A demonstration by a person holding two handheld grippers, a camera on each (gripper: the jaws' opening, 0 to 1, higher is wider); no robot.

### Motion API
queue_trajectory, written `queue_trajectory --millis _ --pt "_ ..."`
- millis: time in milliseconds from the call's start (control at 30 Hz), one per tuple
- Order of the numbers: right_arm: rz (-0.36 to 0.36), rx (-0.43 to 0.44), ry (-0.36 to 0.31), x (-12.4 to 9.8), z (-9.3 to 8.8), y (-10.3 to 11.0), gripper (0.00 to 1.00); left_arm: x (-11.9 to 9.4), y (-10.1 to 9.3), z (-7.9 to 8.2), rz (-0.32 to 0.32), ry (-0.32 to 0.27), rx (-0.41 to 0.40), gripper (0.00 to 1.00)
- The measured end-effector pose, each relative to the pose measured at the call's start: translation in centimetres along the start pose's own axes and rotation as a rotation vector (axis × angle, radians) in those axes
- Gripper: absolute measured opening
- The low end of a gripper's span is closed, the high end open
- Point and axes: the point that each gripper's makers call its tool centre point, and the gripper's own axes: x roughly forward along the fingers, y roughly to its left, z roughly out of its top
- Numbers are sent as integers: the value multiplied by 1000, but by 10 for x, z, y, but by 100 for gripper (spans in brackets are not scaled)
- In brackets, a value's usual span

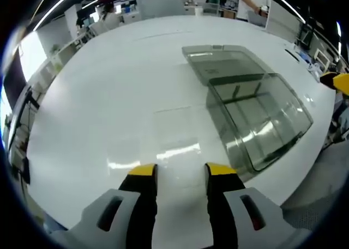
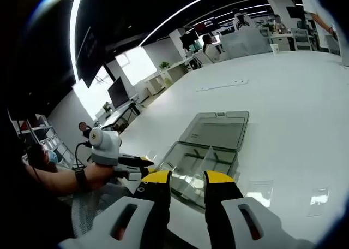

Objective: Insert the divider into the dual guide fixture by aligning both edges with the guide slots and pushing it downward to the bottom, including one-sided entry, uneven engagement, binding, and posture correction.

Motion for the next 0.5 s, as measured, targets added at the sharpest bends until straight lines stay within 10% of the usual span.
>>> queue_trajectory --millis 500 --pt "5 -11 6 1 0 3 19 -5 4 5 -3 -33 -21 31"
